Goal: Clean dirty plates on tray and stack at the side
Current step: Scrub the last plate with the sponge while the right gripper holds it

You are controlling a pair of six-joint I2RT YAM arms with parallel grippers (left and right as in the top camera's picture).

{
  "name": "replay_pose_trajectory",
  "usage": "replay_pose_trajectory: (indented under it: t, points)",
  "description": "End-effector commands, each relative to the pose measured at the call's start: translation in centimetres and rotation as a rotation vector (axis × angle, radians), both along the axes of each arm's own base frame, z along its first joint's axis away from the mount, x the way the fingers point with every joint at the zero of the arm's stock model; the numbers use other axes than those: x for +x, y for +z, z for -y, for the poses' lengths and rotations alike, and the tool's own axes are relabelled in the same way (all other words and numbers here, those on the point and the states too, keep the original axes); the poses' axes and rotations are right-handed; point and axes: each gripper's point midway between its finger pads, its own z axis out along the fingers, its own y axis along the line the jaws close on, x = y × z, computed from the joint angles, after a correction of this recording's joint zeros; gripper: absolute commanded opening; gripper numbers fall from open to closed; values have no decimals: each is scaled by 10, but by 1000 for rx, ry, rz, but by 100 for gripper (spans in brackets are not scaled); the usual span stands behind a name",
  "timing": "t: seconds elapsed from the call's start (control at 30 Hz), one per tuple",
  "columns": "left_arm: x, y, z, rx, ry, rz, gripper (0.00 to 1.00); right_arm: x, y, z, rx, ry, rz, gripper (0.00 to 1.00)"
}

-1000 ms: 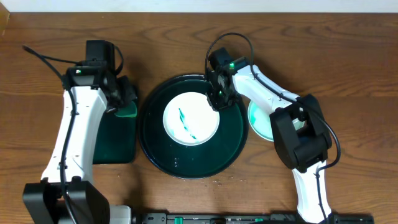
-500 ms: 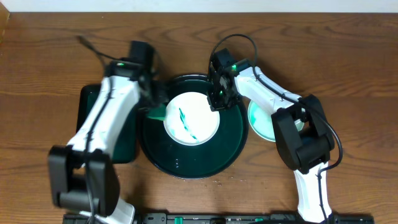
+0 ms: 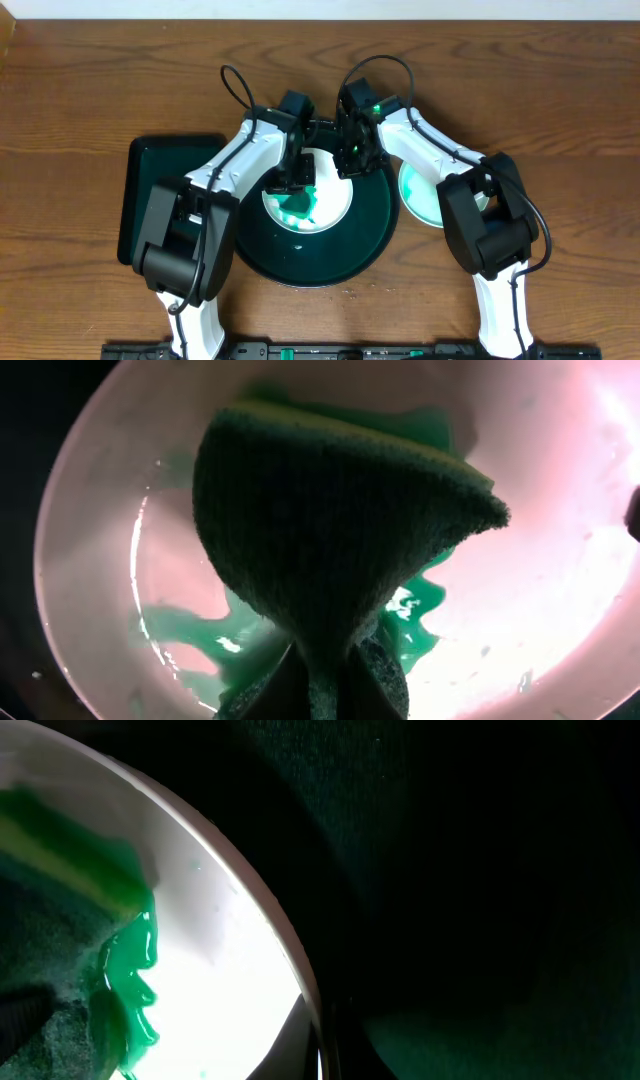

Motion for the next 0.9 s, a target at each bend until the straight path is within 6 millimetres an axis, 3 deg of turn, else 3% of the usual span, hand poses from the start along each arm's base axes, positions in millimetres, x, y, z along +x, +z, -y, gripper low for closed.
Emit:
replay_pose_trajectory:
  t: [0.0,0.13,0.33,0.4,0.5,0.7,0.87]
  points:
    - [-12,-15,6,-38,-72,-70,7,-11,-18,5,-47,-16,-40,1]
    - [-33,8,52,-380,-405,-78,7,-11,-18,5,-48,-16,-38,1]
    - [-32,9,52,-404,-491,-47,7,-11,-18,5,-47,-16,-36,2]
    - [-23,3,41,-334,-470,-27,7,-11,-18,5,-47,-16,-36,1]
    - [1,-8,3,-94,-299,8,7,-10,-19,5,-50,-17,-35,1]
    - [39,3,-69,273,43,120,7,-11,-19,5,-50,-17,-35,1]
    - [36,4,-82,317,163,112,7,-11,-19,5,-51,-17,-36,1]
